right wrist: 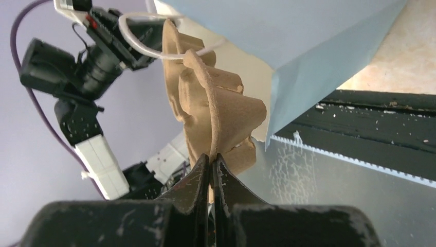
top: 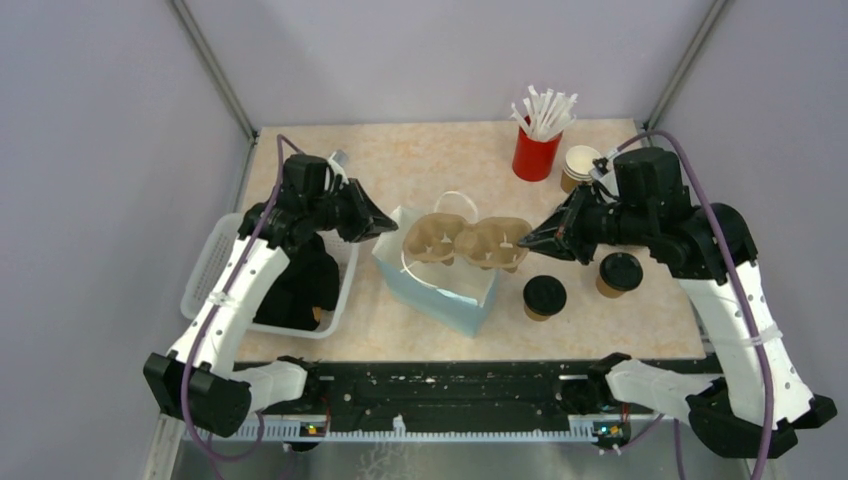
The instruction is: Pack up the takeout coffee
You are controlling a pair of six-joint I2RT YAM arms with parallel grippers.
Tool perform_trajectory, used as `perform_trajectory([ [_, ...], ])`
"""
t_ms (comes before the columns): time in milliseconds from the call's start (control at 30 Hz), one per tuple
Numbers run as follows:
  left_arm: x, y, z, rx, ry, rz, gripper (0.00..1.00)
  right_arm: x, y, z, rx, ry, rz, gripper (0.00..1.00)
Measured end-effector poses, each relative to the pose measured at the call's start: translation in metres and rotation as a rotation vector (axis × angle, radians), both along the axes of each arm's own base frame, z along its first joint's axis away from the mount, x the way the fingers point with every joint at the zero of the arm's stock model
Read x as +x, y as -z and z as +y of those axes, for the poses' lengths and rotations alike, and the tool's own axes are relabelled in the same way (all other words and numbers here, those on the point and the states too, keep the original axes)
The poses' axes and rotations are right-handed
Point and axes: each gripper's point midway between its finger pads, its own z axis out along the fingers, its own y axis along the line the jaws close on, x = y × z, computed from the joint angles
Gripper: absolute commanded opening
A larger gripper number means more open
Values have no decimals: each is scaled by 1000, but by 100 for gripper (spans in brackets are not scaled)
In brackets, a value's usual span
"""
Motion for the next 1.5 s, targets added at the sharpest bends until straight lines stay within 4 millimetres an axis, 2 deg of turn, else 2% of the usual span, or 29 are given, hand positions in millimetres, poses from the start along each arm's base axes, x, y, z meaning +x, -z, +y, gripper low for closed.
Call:
perform_trajectory([
  [33,-1,-1,1,5,3,-2,37,3,0,1,3,12,-2,0],
  [133,-3,-6,5,41,16,-24,53,10,0,0,4,50,-21,0],
  [233,-6,-28,10,69,35,-87,73,11,2,-3,11,79,-36,0],
  [300,-12,-44,10,63,56,-129,77,9,5,-6,19,97,-38,0],
  [367,-25,-58,9,38,87,-155,73,7,8,-8,22,109,-34,0],
  [500,-57,-81,1,-71,170,-172,54,9,6,-9,29,124,-41,0],
  [567,-71,-88,-5,-139,208,-168,49,11,4,-9,34,133,-46,0],
  [700,-94,-81,-13,-253,264,-108,47,15,1,-10,43,159,-55,0],
  [767,-99,-73,-17,-298,278,-63,47,17,-1,-10,50,171,-64,0],
  [867,-96,-64,-22,-334,278,-7,44,16,-4,-11,60,179,-72,0],
  [933,-90,-63,-25,-347,275,2,40,15,-5,-12,63,179,-74,0],
  [1067,-79,-63,-32,-361,272,7,40,14,-4,-12,64,179,-74,0],
  [1267,-74,-59,-43,-362,290,22,37,14,-4,-12,65,179,-73,0],
  [1400,-75,-55,-51,-352,304,32,29,13,-4,-12,65,178,-73,0],
  [1500,-75,-51,-57,-344,308,41,19,13,-4,-12,66,176,-72,0],
])
